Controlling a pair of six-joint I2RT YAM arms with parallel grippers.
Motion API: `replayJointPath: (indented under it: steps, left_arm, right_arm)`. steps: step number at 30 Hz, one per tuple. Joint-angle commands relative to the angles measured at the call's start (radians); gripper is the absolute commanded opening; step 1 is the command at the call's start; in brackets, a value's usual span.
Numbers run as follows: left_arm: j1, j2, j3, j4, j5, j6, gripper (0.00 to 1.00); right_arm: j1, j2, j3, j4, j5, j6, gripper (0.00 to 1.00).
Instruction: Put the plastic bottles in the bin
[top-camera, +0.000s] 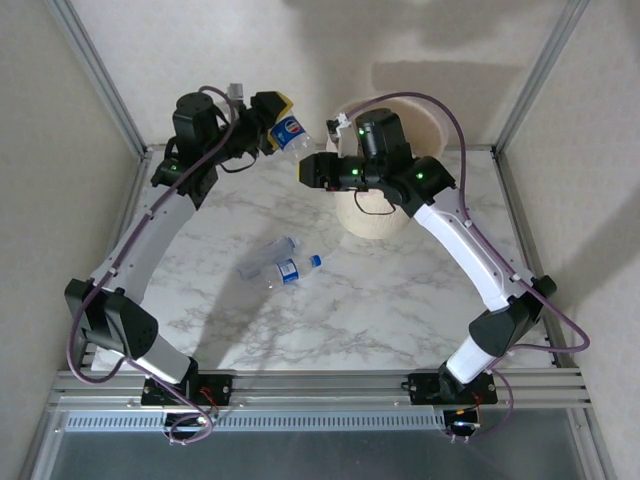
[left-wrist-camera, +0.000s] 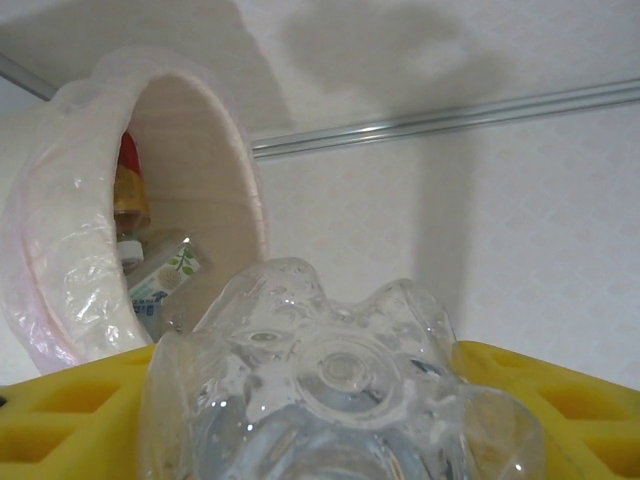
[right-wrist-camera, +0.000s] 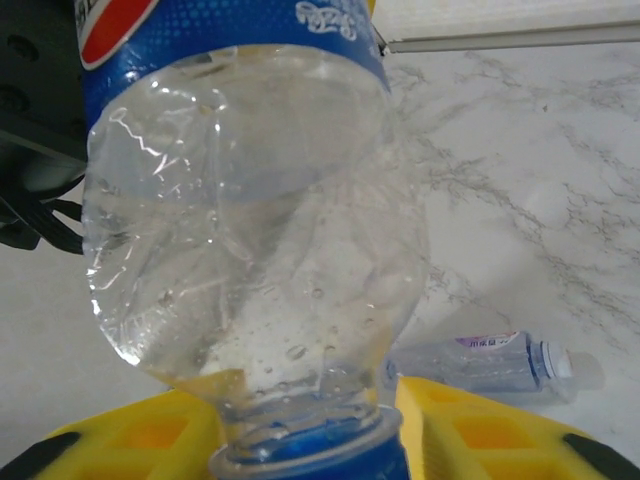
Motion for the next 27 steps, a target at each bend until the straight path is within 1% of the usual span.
replayJointPath:
  steps: [1,5,6,7,8,9,10,14,18,21,27]
  left_arm:
    - [-0.012,0.010,0.042,-0.012,0.033,0.028,0.65]
    - [-0.014,0.020,0.046,-0.015,0.035,0.037,0.65]
    - [-0.014,0.021,0.047,-0.016,0.037,0.041,0.68]
    - [-0.016,0.021,0.049,-0.016,0.033,0.047,0.74]
    - [-0.016,0.018,0.054,-0.024,0.025,0.057,0.83]
    - [-0.014,0.018,0.065,-0.046,0.007,0.076,0.94]
    - [-0.015,0.017,0.080,-0.072,-0.013,0.100,0.99]
    - [-0.015,0.024,0.194,-0.262,-0.143,0.258,1.00]
    - [-0.015,-0.004,0.254,-0.398,-0.321,0.413,1.00]
    - [-0.016,-0.039,0.242,-0.455,-0.436,0.505,0.99]
    - [-0.035,-0.087,0.143,-0.532,-0.570,0.637,0.99]
  right_arm:
    - [-0.005,0.016,0.045,0.020,-0.010,-0.011,0.38]
    - [-0.005,0.020,0.062,0.020,-0.003,-0.016,0.27]
    - [-0.005,0.019,0.063,0.019,0.002,-0.019,0.25]
    - [-0.005,0.015,0.063,0.019,0.010,-0.019,0.24]
    - [-0.005,0.011,0.064,0.015,0.025,-0.020,0.24]
    - [-0.005,0.007,0.065,0.009,0.044,-0.023,0.23]
    - [-0.006,0.003,0.069,0.002,0.068,-0.025,0.22]
    - [-0.027,-0.013,0.097,-0.043,0.198,-0.018,0.20]
    - [-0.069,-0.005,0.159,-0.117,0.308,-0.013,0.20]
    - [-0.114,0.036,0.230,-0.194,0.357,-0.010,0.19]
    - [-0.180,0.138,0.342,-0.279,0.376,-0.008,0.21]
